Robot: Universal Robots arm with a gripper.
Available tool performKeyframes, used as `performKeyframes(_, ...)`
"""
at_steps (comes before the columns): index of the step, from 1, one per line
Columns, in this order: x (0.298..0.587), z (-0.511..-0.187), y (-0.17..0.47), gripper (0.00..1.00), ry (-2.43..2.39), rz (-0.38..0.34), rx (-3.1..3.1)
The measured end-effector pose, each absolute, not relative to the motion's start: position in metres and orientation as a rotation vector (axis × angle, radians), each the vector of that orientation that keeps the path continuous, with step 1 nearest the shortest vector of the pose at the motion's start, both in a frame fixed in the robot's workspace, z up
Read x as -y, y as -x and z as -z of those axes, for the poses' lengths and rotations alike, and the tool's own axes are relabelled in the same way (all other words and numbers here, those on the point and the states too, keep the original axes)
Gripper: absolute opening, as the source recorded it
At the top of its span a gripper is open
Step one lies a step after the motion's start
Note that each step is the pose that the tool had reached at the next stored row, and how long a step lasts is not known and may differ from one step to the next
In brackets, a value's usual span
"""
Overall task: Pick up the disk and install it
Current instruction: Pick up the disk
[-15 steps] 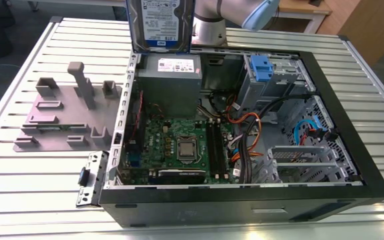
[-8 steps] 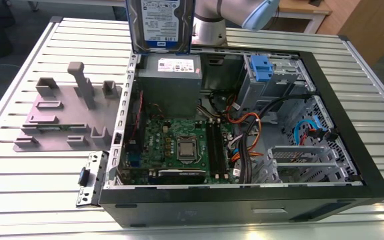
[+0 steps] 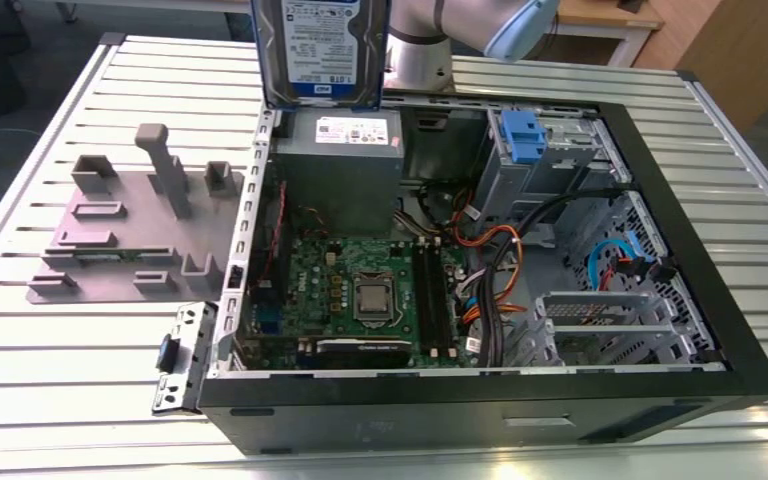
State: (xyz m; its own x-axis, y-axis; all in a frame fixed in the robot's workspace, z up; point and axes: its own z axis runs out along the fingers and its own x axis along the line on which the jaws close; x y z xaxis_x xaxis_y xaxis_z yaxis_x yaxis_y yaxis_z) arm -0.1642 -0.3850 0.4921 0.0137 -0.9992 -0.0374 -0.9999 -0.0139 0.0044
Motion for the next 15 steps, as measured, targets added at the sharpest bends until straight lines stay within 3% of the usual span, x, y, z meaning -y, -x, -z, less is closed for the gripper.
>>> performKeyframes(15, 0.3891, -0.4921, 0.1642, 0.36, 2.22, -0.046, -2.19)
